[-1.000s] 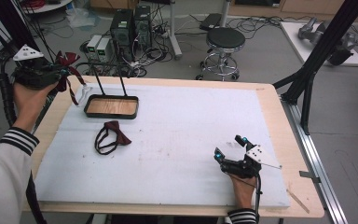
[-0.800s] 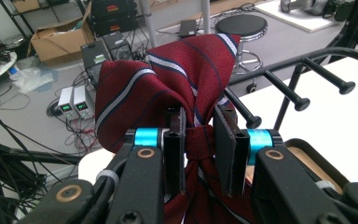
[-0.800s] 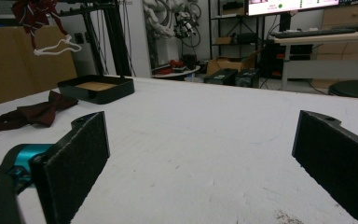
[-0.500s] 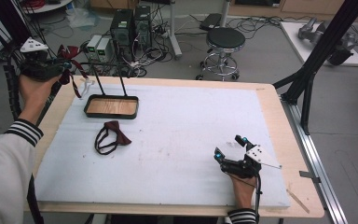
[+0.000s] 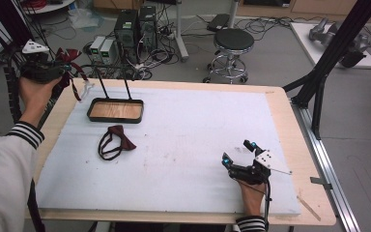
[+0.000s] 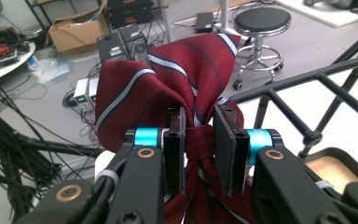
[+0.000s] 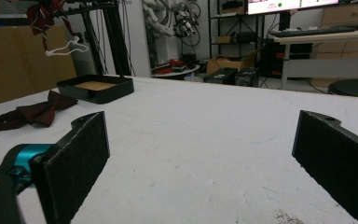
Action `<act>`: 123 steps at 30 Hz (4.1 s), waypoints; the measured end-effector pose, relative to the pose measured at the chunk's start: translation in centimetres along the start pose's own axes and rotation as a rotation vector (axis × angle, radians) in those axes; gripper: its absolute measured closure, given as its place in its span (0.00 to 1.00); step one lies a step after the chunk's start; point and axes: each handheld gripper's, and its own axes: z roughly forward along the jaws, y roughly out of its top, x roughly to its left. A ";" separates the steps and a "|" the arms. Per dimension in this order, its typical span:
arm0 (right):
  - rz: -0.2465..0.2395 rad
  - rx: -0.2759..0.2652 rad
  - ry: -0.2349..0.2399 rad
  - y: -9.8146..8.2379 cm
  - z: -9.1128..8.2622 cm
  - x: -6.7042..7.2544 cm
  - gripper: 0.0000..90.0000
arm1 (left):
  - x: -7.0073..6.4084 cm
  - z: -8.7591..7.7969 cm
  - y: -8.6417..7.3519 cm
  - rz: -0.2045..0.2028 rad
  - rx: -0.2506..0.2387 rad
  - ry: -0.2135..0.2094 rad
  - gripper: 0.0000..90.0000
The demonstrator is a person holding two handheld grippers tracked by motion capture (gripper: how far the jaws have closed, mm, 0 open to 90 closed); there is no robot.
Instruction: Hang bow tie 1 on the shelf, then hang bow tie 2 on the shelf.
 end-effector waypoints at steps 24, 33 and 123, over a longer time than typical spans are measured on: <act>-0.002 0.001 0.002 0.0 0.0 0.0 0.03 | 0.6 0.6 -2.7 -0.007 0.097 0.044 0.83; -0.003 0.001 -0.001 0.0 0.0 0.0 0.03 | 0.6 1.1 -4.5 -0.030 0.122 0.038 0.83; -0.014 -0.008 -0.005 0.0 0.0 0.1 0.03 | -12.2 -7.8 -13.3 0.028 -0.308 -0.454 0.19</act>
